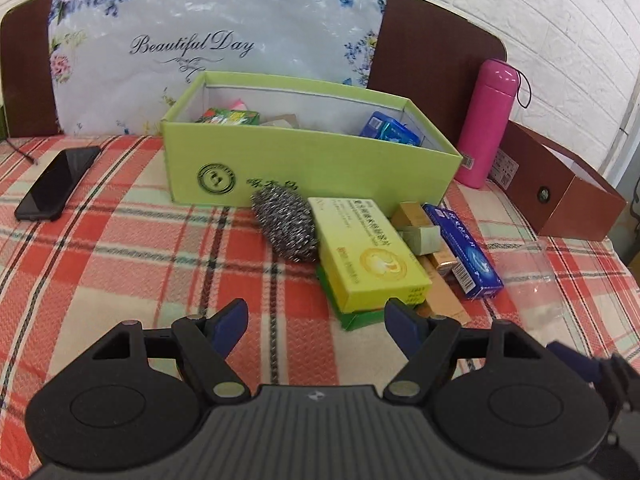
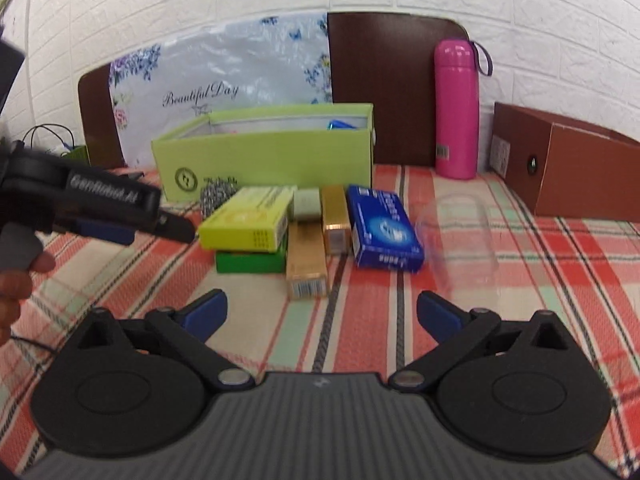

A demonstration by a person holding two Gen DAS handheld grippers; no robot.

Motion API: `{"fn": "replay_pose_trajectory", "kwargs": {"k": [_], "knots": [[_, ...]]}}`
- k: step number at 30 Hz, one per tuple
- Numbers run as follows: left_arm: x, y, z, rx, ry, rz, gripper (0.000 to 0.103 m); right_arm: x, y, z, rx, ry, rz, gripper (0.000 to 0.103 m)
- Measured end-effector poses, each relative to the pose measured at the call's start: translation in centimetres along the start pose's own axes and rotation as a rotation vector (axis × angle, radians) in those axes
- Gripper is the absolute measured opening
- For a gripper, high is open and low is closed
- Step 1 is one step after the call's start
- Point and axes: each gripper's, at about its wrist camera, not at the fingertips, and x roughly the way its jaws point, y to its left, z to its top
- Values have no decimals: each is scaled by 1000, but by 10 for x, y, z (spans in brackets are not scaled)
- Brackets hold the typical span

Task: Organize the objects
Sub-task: 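Grasp the yellow medicine box with the left tool while the right tool grasps the tan box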

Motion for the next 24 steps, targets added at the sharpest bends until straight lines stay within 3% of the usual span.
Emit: {"fn": "replay_pose_trajectory", "kwargs": {"k": [4, 11, 13, 14, 15, 16, 19, 22, 23, 24], "knots": [[19, -22, 13, 35, -33, 22, 79, -1, 1, 0, 7, -4, 5, 103], [59, -33, 24, 89, 8, 7, 77, 4, 2, 1, -16, 18, 10, 99], [55, -19, 23, 30, 17, -51, 71, 9, 3, 3, -27, 28, 17, 93], [49, -14, 22, 19, 20, -54, 52, 13, 4, 5, -32, 32, 22, 88], [43, -10, 21, 17, 16, -63, 40, 19, 4, 6, -35, 39, 24, 86], [36, -5, 20, 24, 24, -85, 38, 26, 5, 9, -39, 47, 26, 81], [20, 8, 9, 35, 45, -98, 38, 47, 6, 17, -42, 60, 36, 69], [11, 14, 2, 31, 51, -91, 38, 65, 7, 24, -54, 69, 18, 65], [9, 14, 2, 25, 41, -93, 42, 68, 8, 25, -55, 73, 13, 62], [9, 12, 2, 23, 34, -95, 56, 71, 8, 25, -55, 77, 12, 59]]}}
